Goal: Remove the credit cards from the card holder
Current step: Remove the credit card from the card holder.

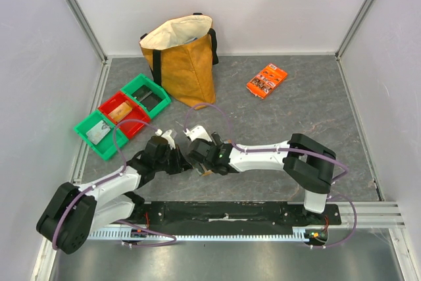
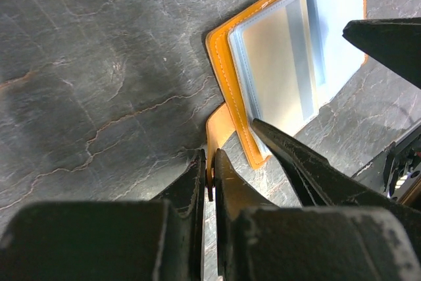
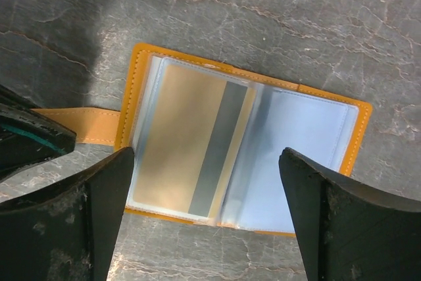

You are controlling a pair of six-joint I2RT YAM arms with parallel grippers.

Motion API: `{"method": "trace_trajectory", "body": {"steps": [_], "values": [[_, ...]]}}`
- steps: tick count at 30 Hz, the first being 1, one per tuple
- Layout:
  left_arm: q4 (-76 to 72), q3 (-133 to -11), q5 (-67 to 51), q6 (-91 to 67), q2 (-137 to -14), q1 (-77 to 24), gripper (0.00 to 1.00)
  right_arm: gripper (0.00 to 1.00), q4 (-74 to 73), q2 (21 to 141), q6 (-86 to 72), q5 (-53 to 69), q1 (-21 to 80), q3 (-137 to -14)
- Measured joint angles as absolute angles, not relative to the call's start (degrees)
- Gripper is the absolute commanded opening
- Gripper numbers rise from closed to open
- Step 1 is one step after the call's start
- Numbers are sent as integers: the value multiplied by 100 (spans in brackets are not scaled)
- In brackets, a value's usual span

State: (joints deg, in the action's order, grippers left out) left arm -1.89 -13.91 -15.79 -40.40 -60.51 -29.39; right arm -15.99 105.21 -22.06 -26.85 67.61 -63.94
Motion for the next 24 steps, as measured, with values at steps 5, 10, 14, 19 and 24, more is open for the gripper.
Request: {"method": "trace_trajectory", "body": {"steps": [5, 10, 14, 19, 24], "values": [[-185, -1354, -1584, -4066, -5927, -2941, 2, 97, -1747, 10512, -2274, -2991, 6794, -6412], [-185, -1350, -1647, -4069, -5887, -2941, 2, 96, -1940, 10425, -2265, -3216, 6805, -6416], [-183, -1350, -1664, -4066, -5883, -2945, 2, 95, -2108, 10239, -2224, -3328, 6805, -6495], [-141, -1350, -1667, -4066, -5883, -2945, 2, 94, -2209, 10053, -2112, -3470, 6803, -6648], [-86, -1347, -1667, -4066, -5883, -2945, 2, 93, -2259, 10033, -2034, -3479, 6799, -6726]]}}
